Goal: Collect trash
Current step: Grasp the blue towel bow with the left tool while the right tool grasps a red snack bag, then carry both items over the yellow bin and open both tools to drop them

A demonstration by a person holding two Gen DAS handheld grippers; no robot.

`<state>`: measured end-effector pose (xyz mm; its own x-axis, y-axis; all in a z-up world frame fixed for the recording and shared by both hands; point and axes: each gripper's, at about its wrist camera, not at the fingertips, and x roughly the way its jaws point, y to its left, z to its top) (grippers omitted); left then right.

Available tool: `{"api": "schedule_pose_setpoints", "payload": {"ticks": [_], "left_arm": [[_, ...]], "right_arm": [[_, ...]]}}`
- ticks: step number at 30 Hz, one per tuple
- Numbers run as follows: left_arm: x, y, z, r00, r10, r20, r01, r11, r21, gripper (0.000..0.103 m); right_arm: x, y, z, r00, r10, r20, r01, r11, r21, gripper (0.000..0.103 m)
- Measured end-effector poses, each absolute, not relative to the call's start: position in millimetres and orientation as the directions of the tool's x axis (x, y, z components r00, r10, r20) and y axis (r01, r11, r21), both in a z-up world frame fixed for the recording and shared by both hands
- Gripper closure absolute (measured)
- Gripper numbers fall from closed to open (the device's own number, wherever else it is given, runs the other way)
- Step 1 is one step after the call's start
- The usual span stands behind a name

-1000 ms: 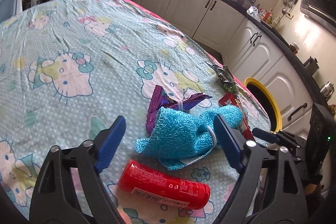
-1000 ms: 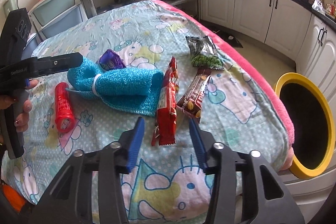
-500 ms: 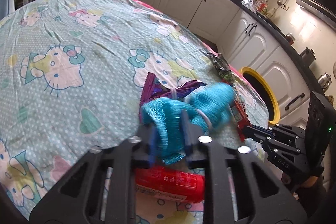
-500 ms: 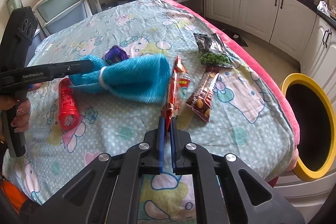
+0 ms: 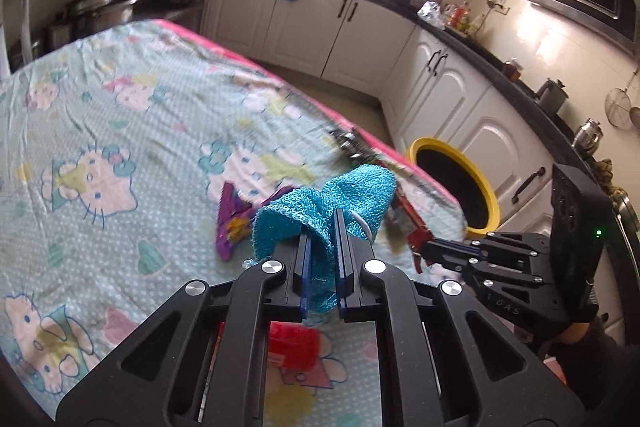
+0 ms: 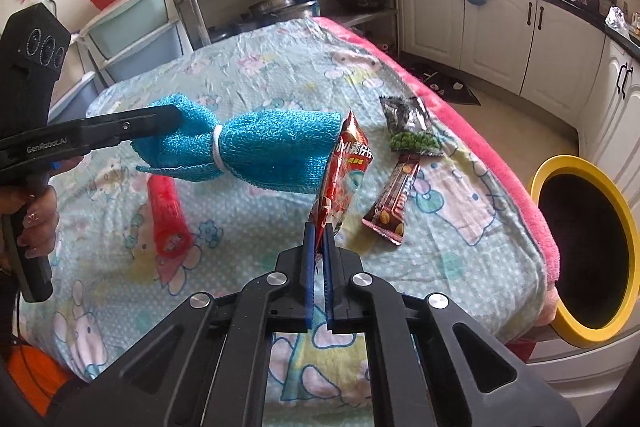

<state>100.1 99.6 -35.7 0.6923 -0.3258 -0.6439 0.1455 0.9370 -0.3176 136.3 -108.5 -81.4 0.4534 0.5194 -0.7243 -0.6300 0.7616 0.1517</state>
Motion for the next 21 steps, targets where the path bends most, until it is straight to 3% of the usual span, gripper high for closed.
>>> {"api": "schedule_pose_setpoints", "payload": {"ticks": [21], "left_arm": [[103, 55, 20, 0.767, -0.333, -0.549, 0.221, 0.940, -0.260, 0.098]], "right_arm": [[136, -151, -31, 0.574, 0.526, -0.628, -0.578, 0.803, 0.144, 0.099]]}}
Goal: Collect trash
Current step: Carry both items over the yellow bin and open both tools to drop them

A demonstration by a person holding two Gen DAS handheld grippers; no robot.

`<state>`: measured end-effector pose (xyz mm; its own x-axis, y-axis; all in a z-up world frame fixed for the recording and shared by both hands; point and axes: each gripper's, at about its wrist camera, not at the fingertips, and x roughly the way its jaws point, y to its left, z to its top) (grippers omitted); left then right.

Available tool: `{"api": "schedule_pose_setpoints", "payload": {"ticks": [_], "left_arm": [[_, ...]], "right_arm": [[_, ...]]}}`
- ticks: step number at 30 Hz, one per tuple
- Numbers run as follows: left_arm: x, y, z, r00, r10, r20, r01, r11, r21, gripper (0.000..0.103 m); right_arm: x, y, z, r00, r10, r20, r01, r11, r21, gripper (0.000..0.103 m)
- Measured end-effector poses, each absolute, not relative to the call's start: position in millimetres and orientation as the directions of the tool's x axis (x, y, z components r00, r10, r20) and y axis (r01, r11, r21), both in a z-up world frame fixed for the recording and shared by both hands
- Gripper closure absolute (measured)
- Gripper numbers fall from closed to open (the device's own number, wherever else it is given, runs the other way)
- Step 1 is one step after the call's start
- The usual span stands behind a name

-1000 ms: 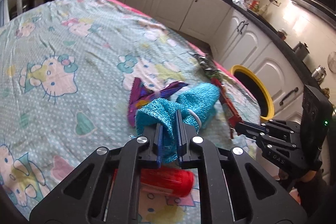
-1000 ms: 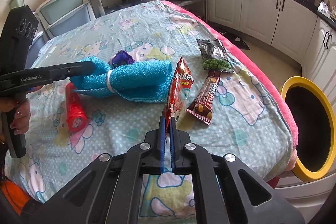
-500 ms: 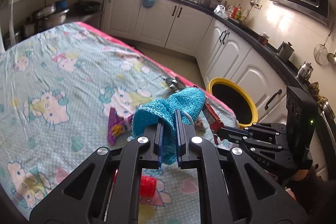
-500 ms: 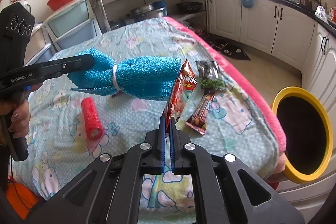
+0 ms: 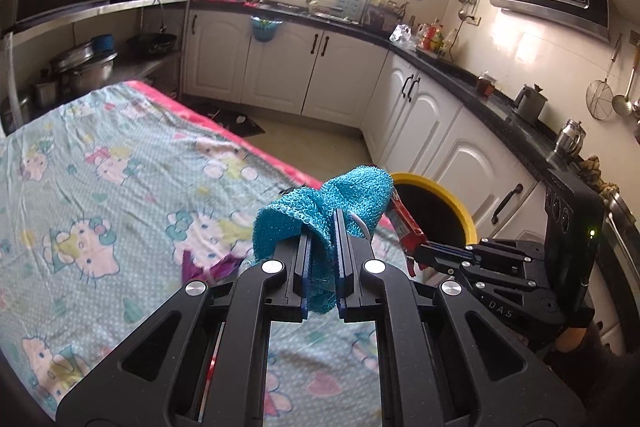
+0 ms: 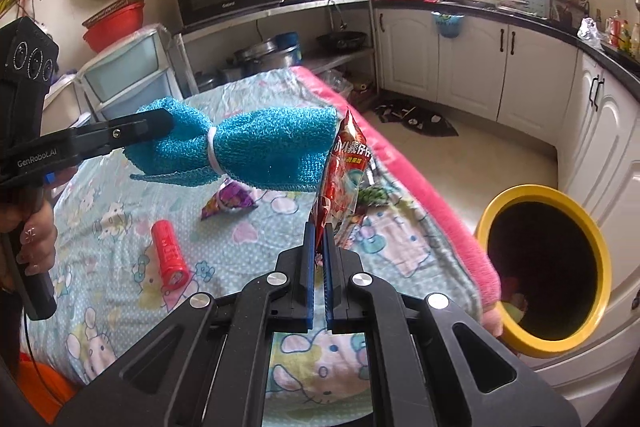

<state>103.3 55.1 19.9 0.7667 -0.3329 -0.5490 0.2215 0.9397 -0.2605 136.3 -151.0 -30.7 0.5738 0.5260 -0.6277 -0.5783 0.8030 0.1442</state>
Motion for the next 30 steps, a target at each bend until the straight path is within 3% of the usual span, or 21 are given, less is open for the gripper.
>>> {"api": "schedule_pose_setpoints", "payload": {"ticks": [30], "left_arm": [[149, -50, 76, 0.780, -0.410, -0.473, 0.361, 0.912, -0.194, 0.098]], "right_arm": [[147, -259, 24, 0.757, 0.404, -0.513, -0.389, 0.910, 0.142, 0.099]]}}
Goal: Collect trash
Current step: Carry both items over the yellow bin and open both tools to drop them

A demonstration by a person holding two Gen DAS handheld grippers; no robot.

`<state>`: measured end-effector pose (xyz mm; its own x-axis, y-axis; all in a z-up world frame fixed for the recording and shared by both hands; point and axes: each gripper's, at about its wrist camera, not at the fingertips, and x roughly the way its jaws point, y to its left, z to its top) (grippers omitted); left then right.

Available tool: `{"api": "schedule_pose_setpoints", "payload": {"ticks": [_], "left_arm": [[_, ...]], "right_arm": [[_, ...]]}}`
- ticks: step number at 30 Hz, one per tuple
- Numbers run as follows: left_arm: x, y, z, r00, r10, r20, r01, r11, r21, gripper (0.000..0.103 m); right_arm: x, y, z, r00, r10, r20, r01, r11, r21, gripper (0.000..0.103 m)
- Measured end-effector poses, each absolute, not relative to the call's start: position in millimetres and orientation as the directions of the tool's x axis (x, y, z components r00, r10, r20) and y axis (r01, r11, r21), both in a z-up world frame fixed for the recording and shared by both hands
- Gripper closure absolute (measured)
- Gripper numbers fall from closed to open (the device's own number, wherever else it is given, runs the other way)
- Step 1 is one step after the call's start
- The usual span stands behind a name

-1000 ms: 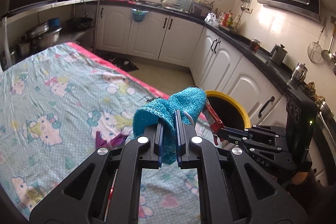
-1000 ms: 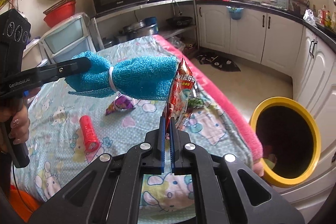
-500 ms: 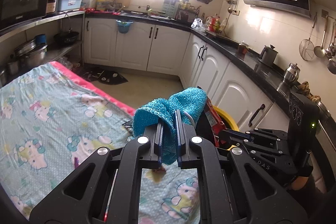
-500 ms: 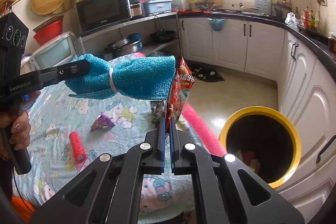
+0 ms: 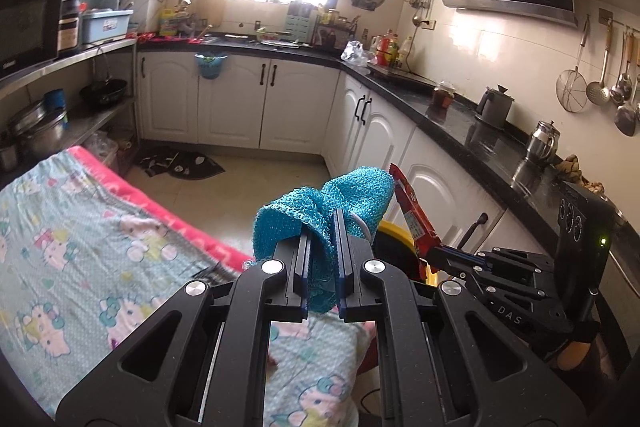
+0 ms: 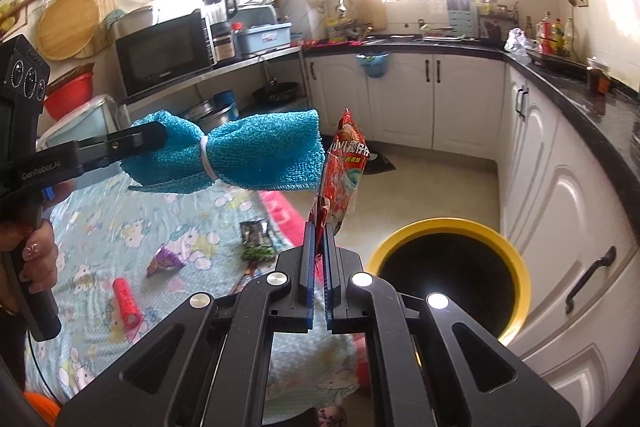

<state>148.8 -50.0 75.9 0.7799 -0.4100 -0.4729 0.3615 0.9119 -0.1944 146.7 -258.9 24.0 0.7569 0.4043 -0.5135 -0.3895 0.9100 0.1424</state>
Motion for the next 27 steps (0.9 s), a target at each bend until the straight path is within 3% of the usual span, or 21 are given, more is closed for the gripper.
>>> {"api": "schedule_pose_setpoints", "payload": {"ticks": [27], "left_arm": [[208, -144, 44, 0.689, -0.482, -0.541, 0.468, 0.866, -0.176, 0.098]], "right_arm": [[170, -348, 0, 0.816, 0.219, -0.536, -0.152, 0.974, 0.167, 0.099]]}}
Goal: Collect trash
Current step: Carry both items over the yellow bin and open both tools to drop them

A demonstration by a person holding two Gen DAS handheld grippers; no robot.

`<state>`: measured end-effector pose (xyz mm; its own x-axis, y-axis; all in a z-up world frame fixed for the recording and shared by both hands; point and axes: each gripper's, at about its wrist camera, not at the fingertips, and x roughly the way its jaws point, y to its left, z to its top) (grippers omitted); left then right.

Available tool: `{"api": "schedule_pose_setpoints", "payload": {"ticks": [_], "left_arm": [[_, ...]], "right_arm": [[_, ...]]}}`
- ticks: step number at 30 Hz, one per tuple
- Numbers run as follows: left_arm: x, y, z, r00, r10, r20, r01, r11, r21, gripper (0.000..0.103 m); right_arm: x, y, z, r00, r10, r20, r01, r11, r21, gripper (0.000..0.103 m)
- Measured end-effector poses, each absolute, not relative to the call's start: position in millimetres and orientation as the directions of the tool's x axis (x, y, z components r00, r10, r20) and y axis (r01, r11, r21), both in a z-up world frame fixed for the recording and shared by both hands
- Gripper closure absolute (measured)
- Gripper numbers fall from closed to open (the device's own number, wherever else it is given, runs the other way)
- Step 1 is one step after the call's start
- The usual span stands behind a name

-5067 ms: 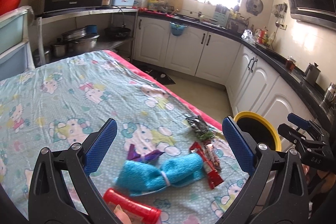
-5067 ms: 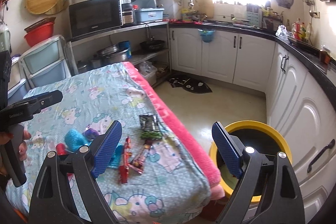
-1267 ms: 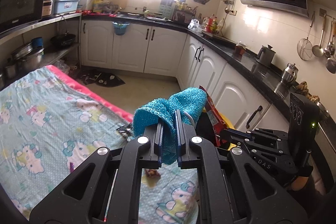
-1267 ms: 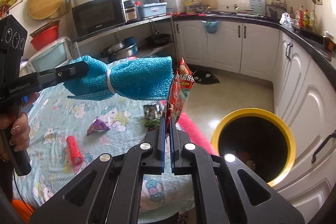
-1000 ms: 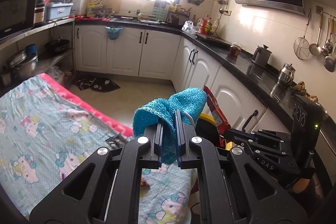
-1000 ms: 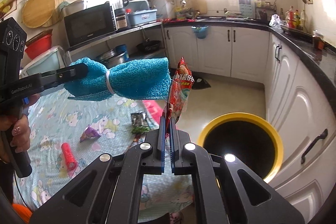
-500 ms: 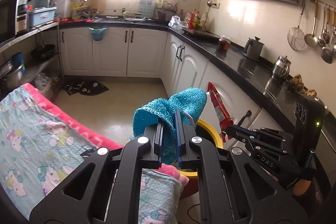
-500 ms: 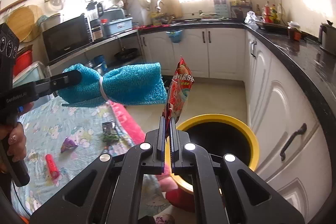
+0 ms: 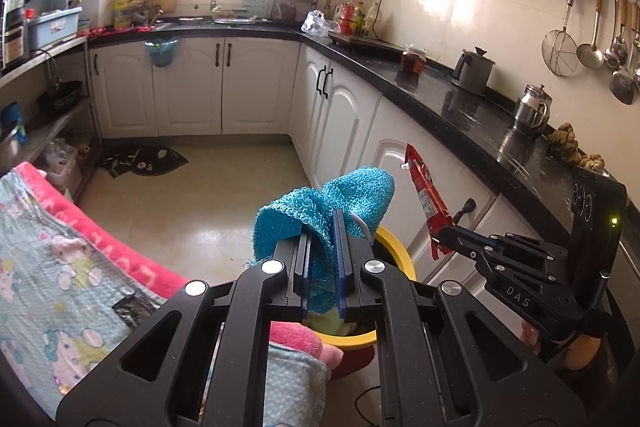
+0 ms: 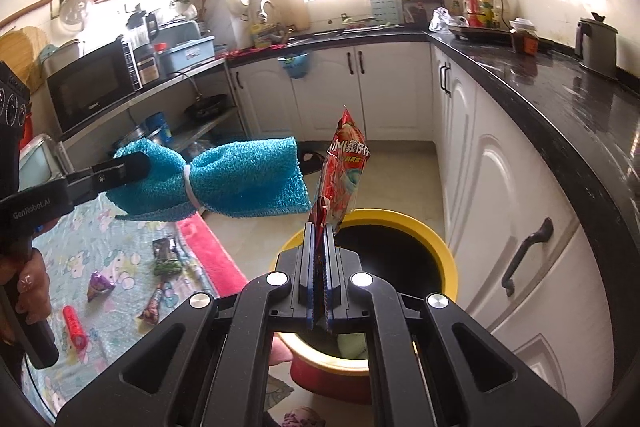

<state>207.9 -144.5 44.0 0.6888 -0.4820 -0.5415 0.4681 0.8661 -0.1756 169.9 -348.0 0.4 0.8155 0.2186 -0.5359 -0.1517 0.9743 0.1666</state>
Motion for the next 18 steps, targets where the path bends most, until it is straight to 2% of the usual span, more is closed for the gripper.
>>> {"api": "schedule_pose_setpoints", "payload": {"ticks": [18], "left_arm": [[253, -173, -10, 0.637, -0.461, -0.618, 0.445, 0.874, -0.193, 0.098]], "right_arm": [[203, -368, -46, 0.759, 0.176, -0.626, -0.079, 0.981, 0.179, 0.099]]}}
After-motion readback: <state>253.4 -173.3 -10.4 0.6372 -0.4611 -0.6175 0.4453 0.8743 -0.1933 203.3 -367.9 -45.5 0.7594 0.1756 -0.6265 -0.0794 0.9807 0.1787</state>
